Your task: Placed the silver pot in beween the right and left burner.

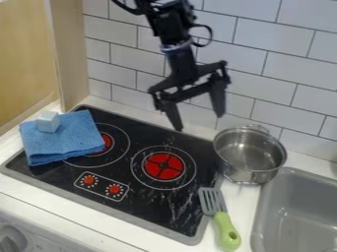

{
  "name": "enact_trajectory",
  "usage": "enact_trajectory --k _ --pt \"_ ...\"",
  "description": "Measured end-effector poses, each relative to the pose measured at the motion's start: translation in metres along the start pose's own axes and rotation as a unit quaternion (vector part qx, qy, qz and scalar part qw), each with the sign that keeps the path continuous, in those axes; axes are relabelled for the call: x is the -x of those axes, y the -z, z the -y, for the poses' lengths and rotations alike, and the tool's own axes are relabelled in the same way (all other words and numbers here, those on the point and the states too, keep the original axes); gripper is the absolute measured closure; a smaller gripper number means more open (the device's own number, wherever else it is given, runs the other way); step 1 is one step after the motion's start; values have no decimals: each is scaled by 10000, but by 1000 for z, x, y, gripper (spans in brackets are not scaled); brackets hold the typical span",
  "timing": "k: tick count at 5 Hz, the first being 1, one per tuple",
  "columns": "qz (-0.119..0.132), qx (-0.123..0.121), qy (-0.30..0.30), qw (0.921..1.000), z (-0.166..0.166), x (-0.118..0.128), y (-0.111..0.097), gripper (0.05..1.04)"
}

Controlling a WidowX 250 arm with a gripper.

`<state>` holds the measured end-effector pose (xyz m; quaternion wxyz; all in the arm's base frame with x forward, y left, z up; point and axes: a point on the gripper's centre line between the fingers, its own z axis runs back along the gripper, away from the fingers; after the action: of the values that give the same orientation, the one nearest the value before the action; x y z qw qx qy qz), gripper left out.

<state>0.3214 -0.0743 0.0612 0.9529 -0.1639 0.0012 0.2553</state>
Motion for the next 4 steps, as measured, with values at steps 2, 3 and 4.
enact_trajectory --k 2,3,4 --pt "-16 97 301 9995 3 -4 26 85" --pt "-55 300 344 9989 10 -8 34 85" --pt "-130 324 405 9986 13 -14 44 85"
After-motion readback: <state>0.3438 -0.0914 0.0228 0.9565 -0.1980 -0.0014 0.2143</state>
